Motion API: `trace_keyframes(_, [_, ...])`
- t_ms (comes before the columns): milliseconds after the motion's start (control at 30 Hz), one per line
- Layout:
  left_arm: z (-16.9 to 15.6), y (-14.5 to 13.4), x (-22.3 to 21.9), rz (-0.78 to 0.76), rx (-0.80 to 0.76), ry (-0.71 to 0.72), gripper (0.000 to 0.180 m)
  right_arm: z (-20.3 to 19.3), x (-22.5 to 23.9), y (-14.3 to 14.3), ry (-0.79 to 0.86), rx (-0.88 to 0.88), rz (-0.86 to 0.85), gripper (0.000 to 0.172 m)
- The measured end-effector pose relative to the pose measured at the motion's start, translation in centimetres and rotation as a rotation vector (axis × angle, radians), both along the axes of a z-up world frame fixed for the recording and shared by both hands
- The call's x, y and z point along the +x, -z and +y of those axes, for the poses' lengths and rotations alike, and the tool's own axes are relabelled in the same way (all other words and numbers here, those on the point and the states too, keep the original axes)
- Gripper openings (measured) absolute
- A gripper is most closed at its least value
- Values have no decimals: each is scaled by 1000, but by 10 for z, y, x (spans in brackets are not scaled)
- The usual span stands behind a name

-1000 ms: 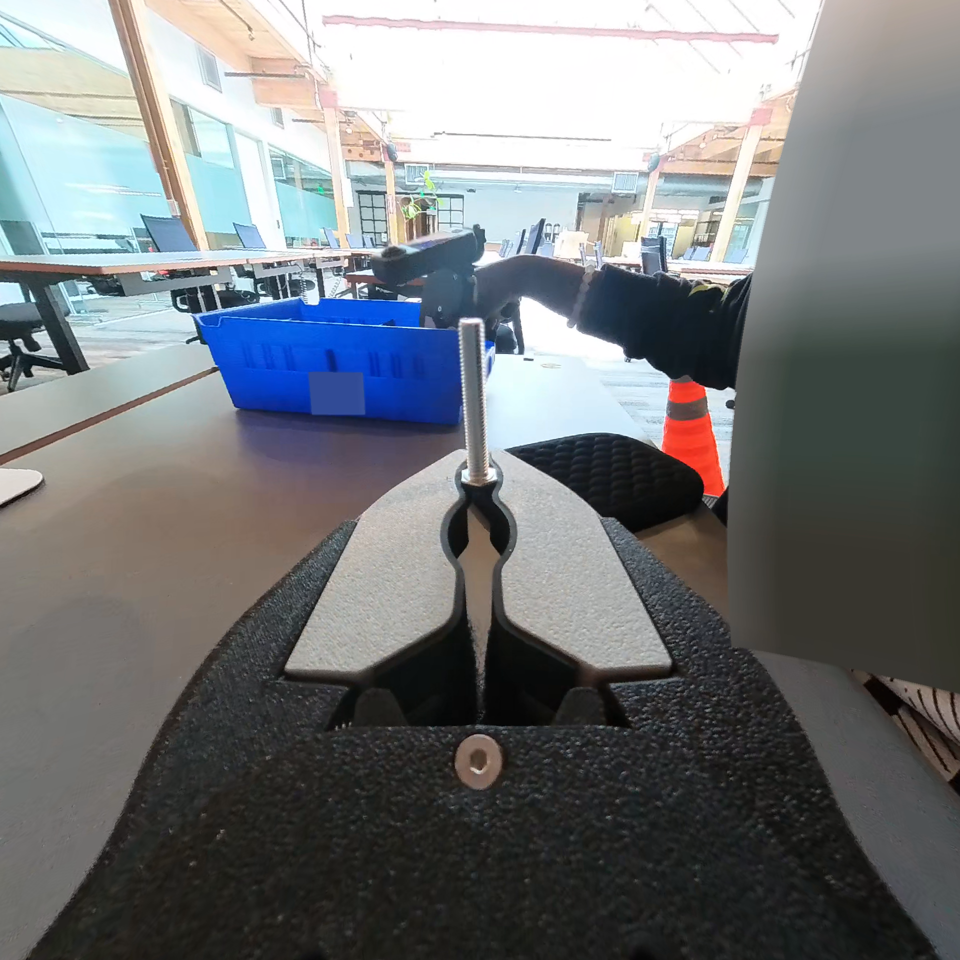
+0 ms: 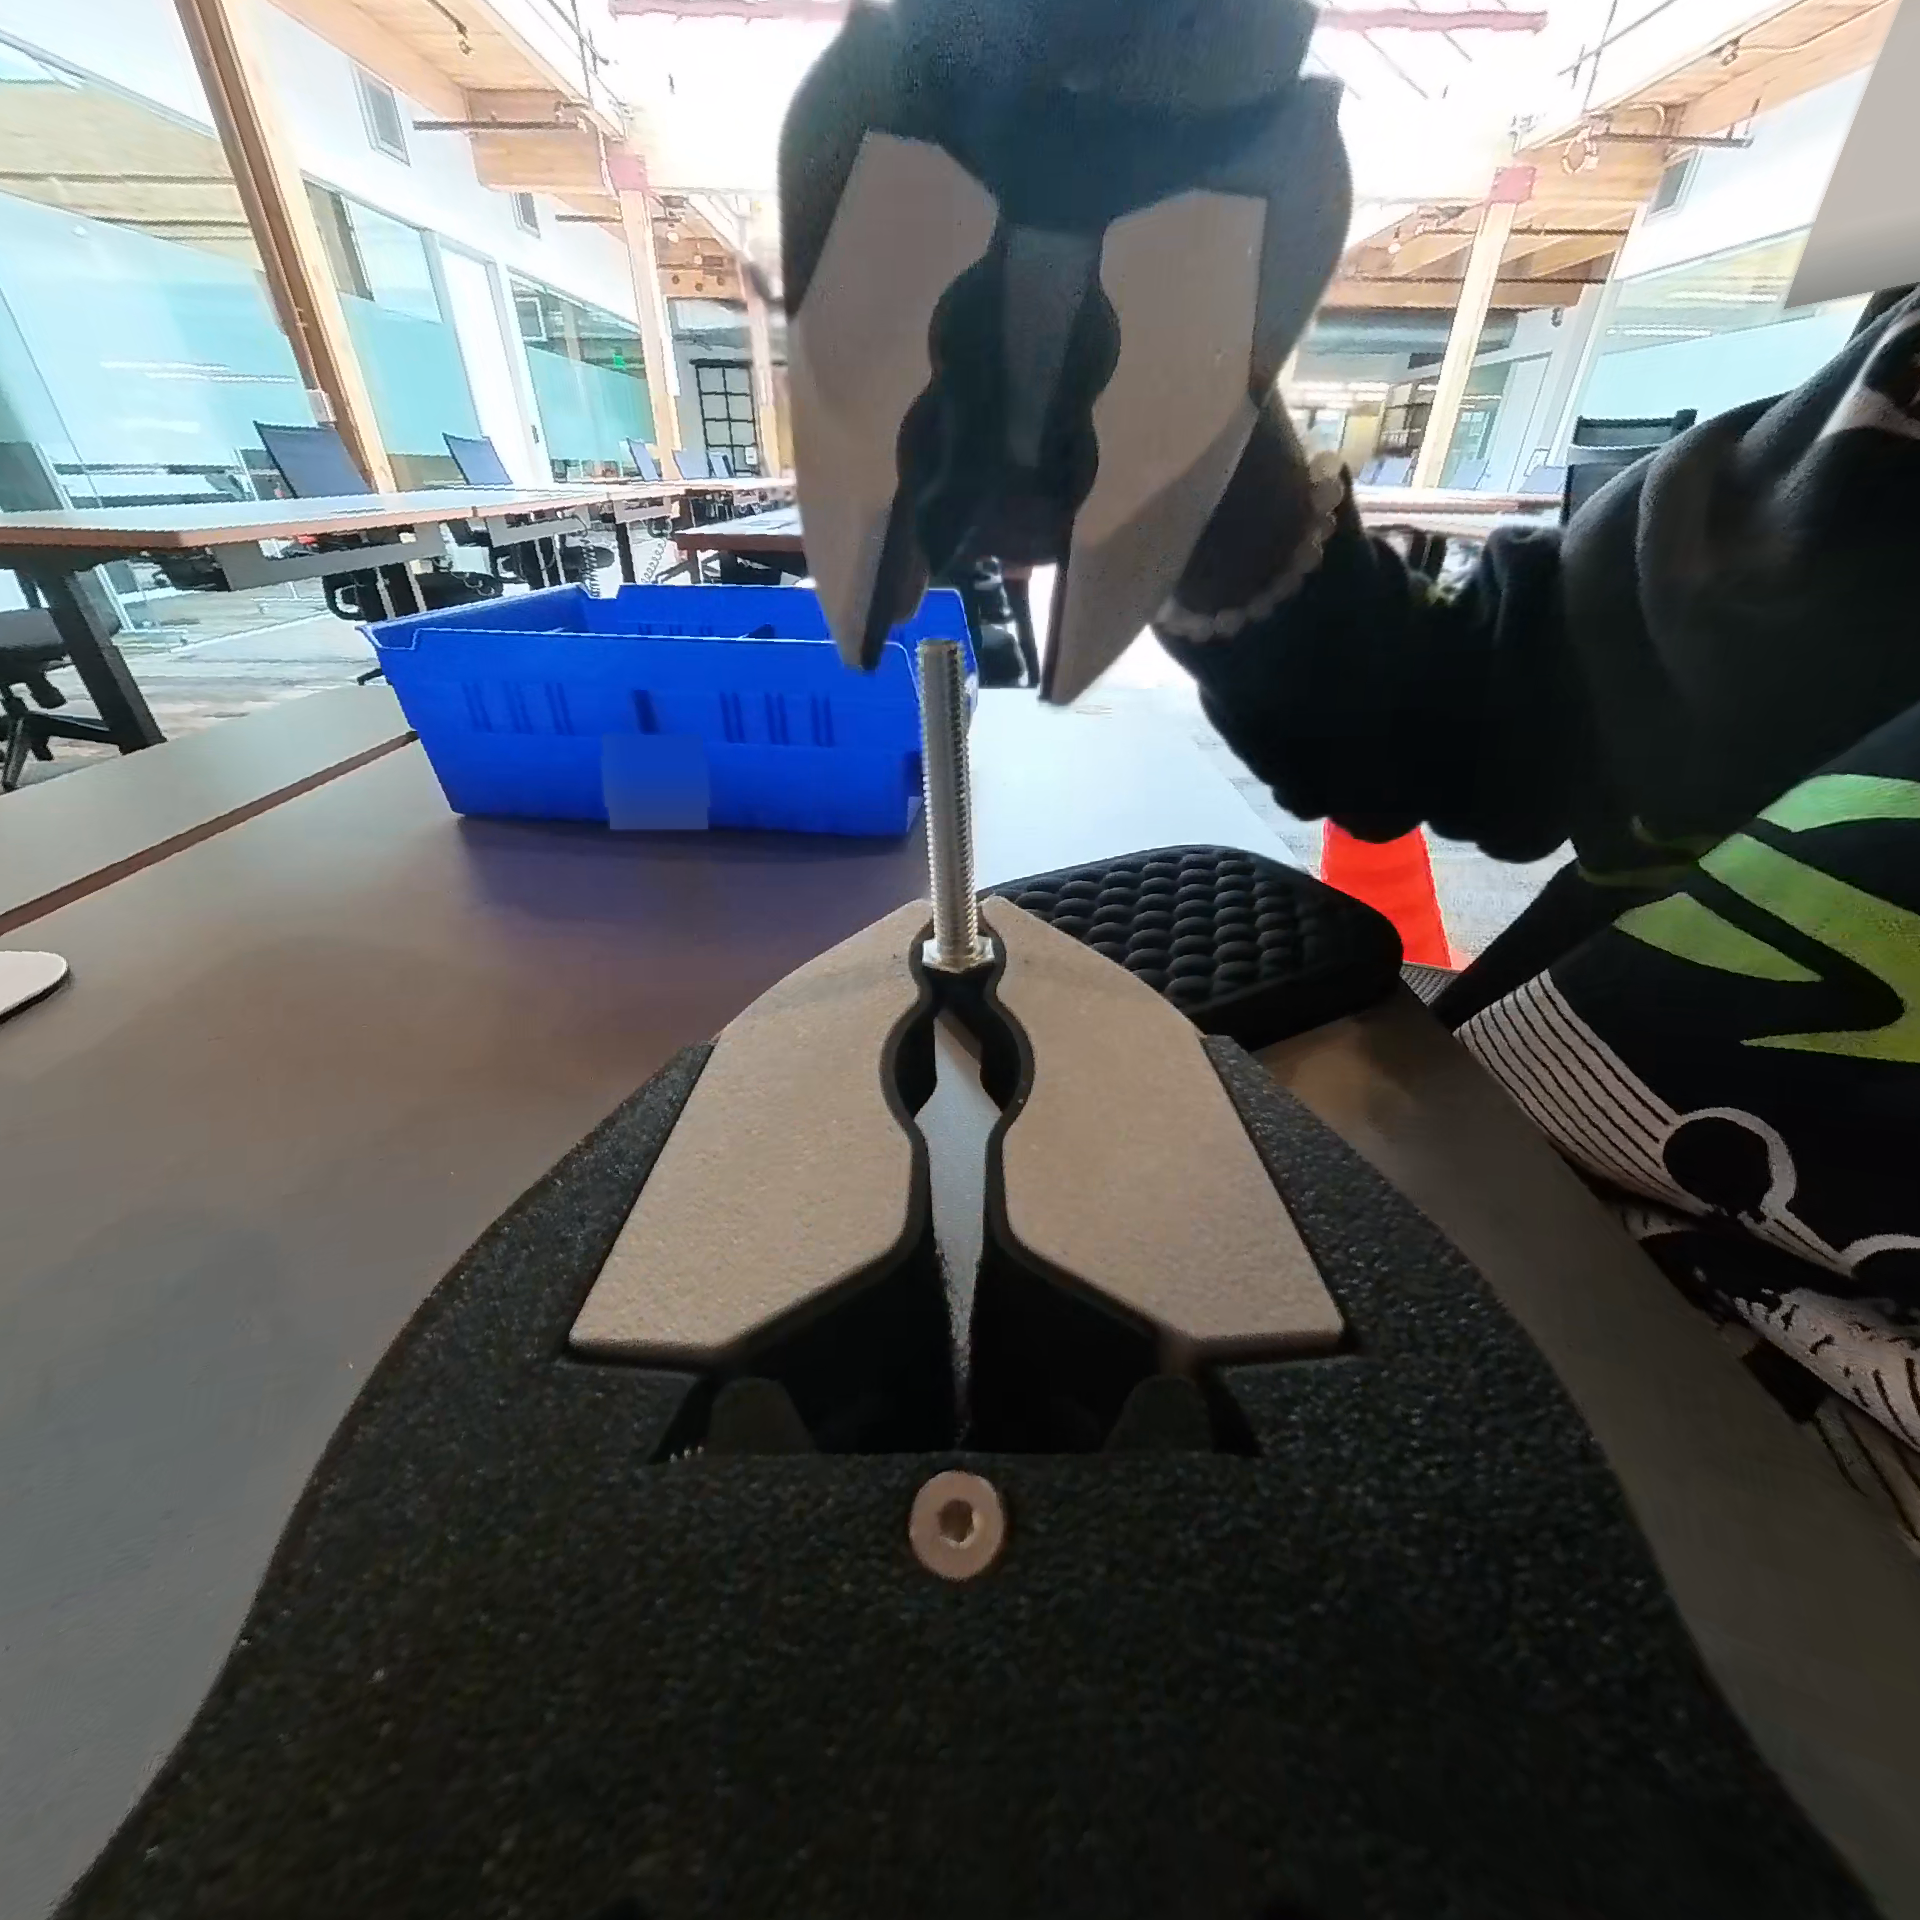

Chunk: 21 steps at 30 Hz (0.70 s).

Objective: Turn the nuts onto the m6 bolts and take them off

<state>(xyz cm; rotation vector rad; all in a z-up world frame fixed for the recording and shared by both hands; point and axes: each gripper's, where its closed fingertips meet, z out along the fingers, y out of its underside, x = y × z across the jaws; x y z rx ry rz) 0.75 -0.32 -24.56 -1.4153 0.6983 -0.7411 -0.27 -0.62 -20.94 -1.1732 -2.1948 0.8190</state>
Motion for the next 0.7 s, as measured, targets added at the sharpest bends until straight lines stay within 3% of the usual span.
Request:
trace_keyframes(200, [-1, 0, 0, 2, 2, 5, 3, -16, -22, 12, -45, -94, 7, 23])
trace_keyframes(333, [-1, 0, 0, 2, 1, 6, 3, -20, -26, 10, -65, -105, 25, 7])
trace_keyframes(433, [1, -1, -2, -7, 2, -14, 5, -20, -27, 8, -77, -98, 39, 5])
trace_keyframes(700, [5, 3, 0, 33, -6, -48, 47, 13, -15, -18, 10, -31, 78, 5])
